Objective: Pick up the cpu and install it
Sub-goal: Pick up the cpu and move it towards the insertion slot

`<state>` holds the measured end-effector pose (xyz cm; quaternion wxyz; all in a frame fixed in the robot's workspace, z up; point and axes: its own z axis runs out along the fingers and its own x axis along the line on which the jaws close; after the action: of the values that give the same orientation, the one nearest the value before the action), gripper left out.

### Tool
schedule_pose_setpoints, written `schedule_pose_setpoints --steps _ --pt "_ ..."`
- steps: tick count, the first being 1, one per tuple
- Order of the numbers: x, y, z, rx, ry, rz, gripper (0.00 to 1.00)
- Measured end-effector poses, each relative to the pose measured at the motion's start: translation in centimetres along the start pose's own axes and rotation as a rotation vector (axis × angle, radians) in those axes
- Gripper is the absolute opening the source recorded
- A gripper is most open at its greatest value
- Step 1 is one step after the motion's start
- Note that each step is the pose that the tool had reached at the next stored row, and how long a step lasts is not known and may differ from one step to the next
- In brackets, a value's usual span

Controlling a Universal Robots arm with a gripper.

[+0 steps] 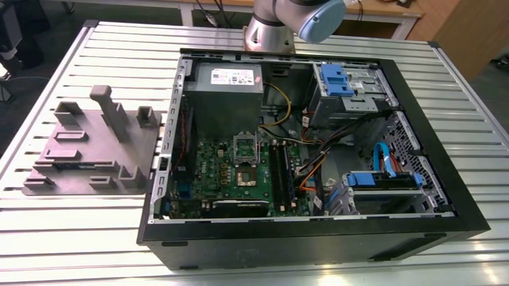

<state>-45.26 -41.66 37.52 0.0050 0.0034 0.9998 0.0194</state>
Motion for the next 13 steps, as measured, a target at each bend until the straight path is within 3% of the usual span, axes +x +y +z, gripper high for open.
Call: schedule_pose_setpoints --steps 13 --pt "-0.11 0.00 0.00 0.0000 0.0000 0.000 0.47"
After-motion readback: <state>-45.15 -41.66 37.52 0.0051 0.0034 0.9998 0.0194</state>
